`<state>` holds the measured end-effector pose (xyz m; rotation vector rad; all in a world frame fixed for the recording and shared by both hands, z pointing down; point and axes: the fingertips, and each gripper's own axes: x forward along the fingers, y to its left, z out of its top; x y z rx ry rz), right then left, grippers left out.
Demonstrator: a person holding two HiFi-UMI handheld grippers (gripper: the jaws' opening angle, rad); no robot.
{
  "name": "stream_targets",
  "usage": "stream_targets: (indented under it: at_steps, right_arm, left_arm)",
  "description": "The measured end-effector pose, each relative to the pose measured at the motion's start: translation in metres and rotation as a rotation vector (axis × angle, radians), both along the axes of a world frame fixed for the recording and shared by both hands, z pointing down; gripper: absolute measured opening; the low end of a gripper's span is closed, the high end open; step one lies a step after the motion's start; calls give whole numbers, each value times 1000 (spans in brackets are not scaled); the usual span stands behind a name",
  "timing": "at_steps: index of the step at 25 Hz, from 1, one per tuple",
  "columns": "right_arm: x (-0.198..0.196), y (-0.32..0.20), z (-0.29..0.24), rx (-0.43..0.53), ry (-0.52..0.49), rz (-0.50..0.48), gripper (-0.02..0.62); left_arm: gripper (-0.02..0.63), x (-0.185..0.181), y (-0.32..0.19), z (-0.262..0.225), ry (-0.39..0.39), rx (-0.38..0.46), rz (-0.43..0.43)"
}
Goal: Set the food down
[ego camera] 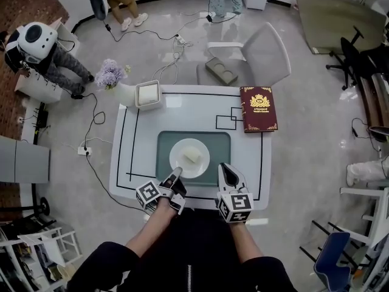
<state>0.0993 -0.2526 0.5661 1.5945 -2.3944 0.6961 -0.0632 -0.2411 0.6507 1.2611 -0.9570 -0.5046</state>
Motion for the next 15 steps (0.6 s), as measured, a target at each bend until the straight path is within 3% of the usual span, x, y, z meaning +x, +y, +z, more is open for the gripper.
stream_targets:
  at_steps: [15]
  right_arm:
    - [8,20,14,-51,59,50,12]
  left_arm:
    - [12,20,-15,65,-117,-74,133]
